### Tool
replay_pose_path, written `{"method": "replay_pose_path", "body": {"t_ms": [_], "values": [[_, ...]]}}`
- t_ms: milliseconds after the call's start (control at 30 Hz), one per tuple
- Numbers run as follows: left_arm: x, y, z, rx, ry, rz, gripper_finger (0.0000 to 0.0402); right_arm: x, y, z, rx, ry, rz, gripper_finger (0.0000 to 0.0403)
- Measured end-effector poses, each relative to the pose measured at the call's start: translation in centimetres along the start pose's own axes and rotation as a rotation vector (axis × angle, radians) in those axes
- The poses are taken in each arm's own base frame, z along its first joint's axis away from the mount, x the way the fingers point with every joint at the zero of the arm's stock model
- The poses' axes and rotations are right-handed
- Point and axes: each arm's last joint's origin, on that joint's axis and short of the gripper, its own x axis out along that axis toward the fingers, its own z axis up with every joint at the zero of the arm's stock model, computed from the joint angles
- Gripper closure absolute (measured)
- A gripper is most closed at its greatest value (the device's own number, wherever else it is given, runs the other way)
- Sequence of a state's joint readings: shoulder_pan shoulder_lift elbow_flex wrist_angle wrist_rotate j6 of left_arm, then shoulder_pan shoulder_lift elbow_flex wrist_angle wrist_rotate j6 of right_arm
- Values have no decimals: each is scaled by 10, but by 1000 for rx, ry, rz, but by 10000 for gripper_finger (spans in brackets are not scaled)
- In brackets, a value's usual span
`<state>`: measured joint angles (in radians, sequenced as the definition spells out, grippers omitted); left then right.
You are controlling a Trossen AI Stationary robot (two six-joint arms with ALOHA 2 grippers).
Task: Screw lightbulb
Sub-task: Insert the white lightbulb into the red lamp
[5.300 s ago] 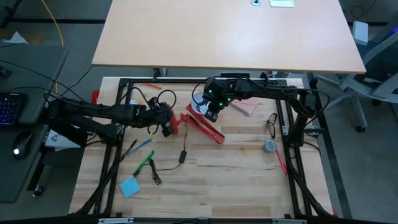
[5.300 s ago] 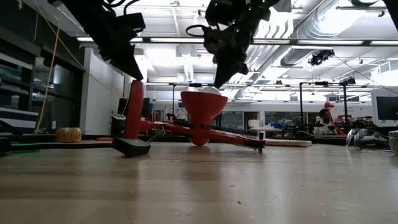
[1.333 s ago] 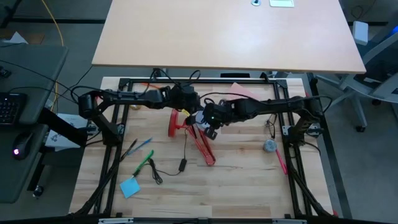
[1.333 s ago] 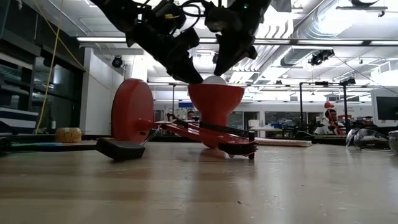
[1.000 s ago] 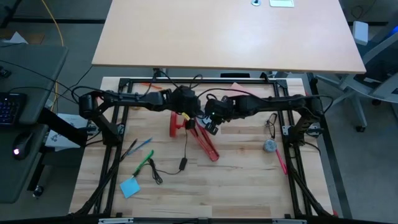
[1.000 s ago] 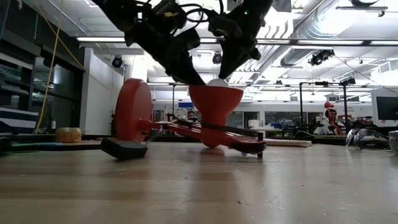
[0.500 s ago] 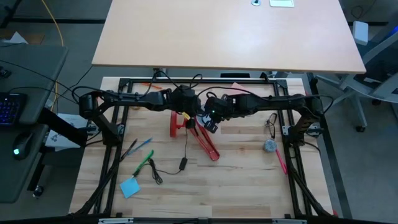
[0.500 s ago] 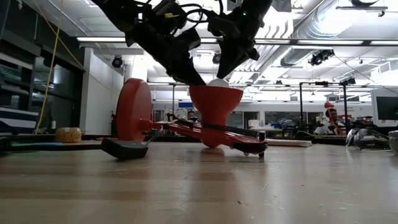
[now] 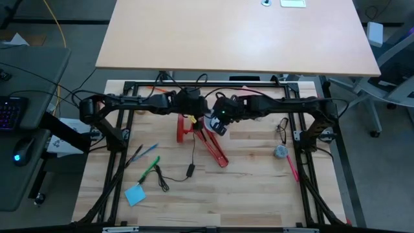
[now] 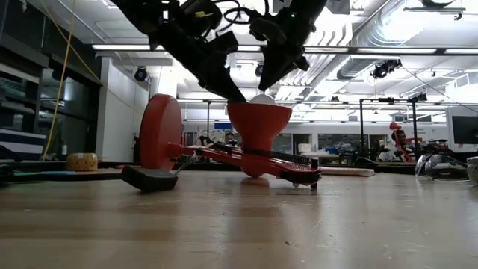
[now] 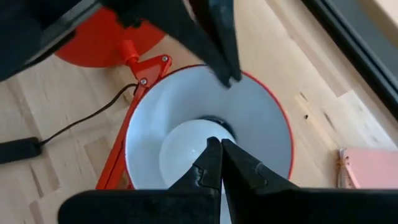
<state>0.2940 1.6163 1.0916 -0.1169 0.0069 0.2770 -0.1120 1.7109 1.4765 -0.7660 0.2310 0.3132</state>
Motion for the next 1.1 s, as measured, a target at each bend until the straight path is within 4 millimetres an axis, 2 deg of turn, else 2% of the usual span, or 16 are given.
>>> {"method": "replay_pose_path", "body": {"t_ms": [167, 300, 467, 633, 900, 1100], "values": [[-17, 11, 3, 12, -1, 46, 402, -22, -7, 3, 4, -39, 35, 403], [-32, 15, 2, -11, 30, 34, 402, -42, -13, -3, -67, -2, 102, 403], [-37, 1, 10, 20, -36, -78, 402, -48, -17, -13, -164, 110, 185, 403], [-38, -22, 19, 120, -63, -70, 402, -31, -25, -11, -149, 155, 182, 403], [-40, -54, 26, 208, -84, -80, 401, -4, -47, 4, -61, 108, 232, 403], [-22, -71, 20, 321, -30, -30, 402, 11, -61, 8, -11, 128, 295, 403]]}}
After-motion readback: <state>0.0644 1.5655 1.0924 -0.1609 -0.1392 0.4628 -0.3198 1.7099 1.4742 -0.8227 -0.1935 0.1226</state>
